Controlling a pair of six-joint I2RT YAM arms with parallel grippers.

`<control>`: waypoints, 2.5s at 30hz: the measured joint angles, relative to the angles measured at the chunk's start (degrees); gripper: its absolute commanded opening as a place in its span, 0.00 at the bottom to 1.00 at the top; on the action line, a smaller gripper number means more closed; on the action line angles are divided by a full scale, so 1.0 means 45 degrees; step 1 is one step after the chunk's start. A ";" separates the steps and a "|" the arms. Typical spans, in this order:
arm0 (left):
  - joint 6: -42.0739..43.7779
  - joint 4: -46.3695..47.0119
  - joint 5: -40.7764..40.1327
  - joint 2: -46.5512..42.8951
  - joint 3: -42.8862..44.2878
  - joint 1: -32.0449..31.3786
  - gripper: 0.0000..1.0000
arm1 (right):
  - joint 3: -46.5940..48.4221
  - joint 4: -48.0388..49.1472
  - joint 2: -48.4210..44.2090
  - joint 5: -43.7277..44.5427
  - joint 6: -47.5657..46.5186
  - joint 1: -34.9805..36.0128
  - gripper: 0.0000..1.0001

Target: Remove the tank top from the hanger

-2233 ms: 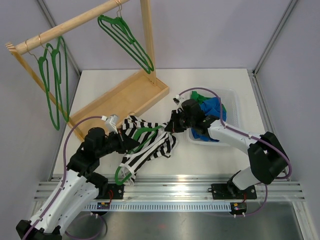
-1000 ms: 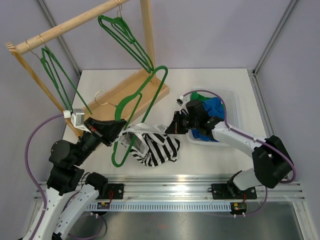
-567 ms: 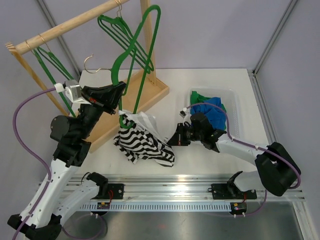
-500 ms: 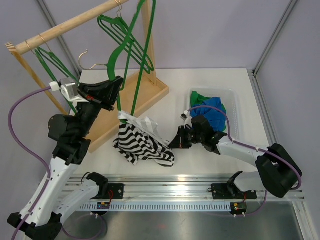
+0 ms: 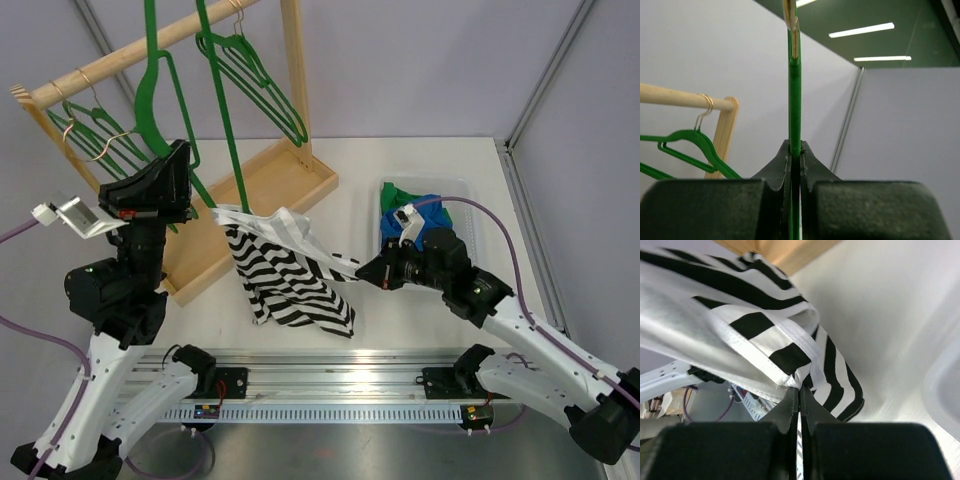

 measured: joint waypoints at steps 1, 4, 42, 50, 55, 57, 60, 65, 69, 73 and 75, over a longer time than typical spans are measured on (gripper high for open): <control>0.0000 0.0350 -0.0185 -0.0165 -0.0199 0.0000 0.00 | 0.0126 -0.0053 -0.0340 -0.0107 -0.0151 0.0000 0.00; -0.0073 0.1326 -0.0335 -0.0238 -0.0491 0.0015 0.00 | 0.0253 0.0257 -0.1059 -0.1316 -0.0180 0.0000 0.00; 0.0369 -1.0491 -0.2973 -0.2948 0.1501 -0.0053 0.00 | 0.2686 -0.0714 0.2385 -0.1690 -0.1948 0.0005 0.99; 0.0063 -1.3862 -0.4133 -0.0563 0.5212 -0.0053 0.00 | 0.2832 -0.0491 0.2749 -0.1671 -0.1899 0.0005 0.99; -0.0602 -1.6218 -0.5173 0.1695 0.7689 -0.0053 0.00 | 0.2905 -0.0505 0.2749 -0.1671 -0.1889 0.0005 0.99; -0.0845 -1.6971 -0.5503 0.2467 0.8340 -0.0053 0.00 | 0.2953 -0.0510 0.2749 -0.1671 -0.1889 0.0005 1.00; -0.1127 -1.8272 -0.6003 0.3638 0.9680 -0.0053 0.00 | 0.3031 -0.0505 0.2749 -0.1671 -0.1889 0.0005 0.99; -0.1161 -1.9302 -0.7213 0.5751 1.2381 -0.0053 0.00 | 0.3045 -0.0515 0.2749 -0.1666 -0.1894 0.0005 0.99; -0.0840 -1.9696 -0.8548 0.7538 1.4348 -0.0053 0.00 | 0.3045 -0.0515 0.2749 -0.1666 -0.1894 0.0005 0.99; -0.0350 -1.9696 -1.0146 0.9301 1.5752 -0.0053 0.00 | 0.3045 -0.0593 0.2744 -0.1656 -0.1904 0.0005 1.00; -0.0063 -1.9574 -1.0632 0.9734 1.5795 -0.0049 0.00 | 0.3045 -0.0651 0.2739 -0.1642 -0.1933 0.0005 0.99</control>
